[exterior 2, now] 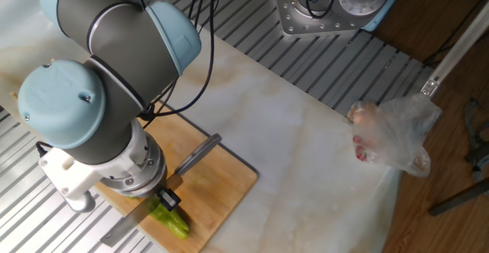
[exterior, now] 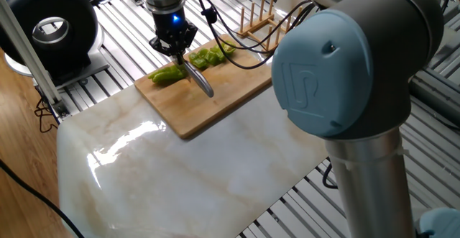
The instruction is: Chop the chili peppers
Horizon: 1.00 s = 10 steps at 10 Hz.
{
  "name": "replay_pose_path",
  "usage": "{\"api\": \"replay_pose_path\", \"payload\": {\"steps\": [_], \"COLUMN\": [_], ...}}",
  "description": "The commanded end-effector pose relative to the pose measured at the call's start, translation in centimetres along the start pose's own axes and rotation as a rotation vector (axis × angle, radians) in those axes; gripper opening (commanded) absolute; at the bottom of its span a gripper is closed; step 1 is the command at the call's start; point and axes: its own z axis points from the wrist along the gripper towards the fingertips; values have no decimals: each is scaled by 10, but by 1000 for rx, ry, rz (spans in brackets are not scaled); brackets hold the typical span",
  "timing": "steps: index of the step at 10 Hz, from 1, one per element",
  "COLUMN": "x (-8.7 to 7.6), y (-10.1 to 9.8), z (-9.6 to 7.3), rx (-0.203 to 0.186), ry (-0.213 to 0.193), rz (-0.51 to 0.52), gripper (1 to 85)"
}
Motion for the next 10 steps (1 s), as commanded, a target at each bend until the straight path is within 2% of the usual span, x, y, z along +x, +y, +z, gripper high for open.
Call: {"api": "replay_pose_path", "payload": {"steps": [1,8,10], "x": [-2,-1,-2], "y": [5,3,2], "z": [-1,2,0], "rx": [-24,-27,-23], "ry": [-4,-1,-10], "rz": [0,0,-5], "gripper": [13,13,13]}}
